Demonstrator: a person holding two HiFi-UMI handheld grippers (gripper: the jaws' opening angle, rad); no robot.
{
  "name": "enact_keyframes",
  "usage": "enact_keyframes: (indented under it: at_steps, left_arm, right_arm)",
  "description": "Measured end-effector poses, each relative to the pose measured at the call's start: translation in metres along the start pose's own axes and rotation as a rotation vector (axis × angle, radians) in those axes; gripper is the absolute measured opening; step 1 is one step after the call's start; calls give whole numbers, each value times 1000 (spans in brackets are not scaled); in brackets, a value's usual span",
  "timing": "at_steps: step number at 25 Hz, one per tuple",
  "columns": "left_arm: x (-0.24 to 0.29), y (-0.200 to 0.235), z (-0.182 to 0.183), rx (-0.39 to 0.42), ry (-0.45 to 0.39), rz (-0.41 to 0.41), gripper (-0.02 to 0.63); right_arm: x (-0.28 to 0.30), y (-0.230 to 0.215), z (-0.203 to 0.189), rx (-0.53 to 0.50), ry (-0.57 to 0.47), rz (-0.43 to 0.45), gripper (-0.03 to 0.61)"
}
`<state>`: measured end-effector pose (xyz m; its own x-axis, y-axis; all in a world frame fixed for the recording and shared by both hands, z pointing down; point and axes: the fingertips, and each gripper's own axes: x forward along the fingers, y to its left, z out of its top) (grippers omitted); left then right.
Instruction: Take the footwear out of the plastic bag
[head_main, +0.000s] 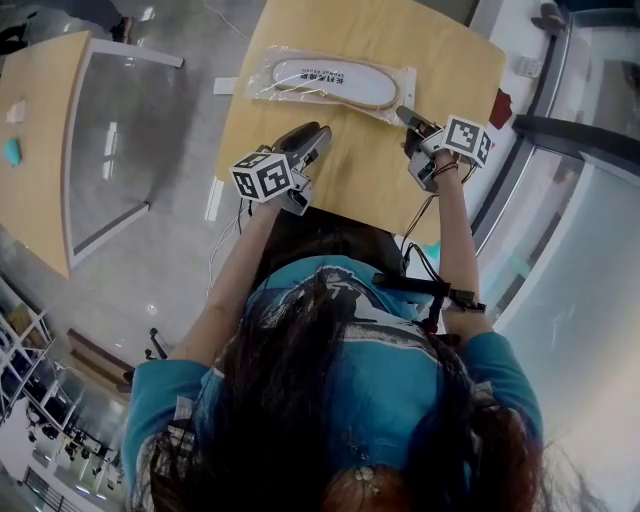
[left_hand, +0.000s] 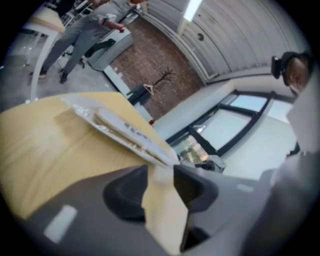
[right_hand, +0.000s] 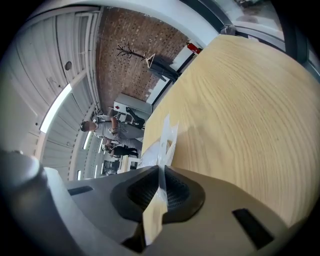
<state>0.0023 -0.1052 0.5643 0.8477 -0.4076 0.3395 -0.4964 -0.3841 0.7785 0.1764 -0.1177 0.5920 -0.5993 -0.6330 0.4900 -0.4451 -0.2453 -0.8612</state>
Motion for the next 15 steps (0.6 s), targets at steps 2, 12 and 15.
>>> enact_keyframes:
  at_steps: [2,12,15]
  left_arm:
    - [-5,10,-1,-70,2,-6,158]
    - [-13,43,-19,-264,3,-12,206]
    - [-11,44,-17,-296,-6,-30,206]
  right_arm:
    - [-5,3,-12,7,-3,3,25]
    - [-36,0,-57,5,-41,40,23]
    - [-44,-6,-72,-35,-26,20,21]
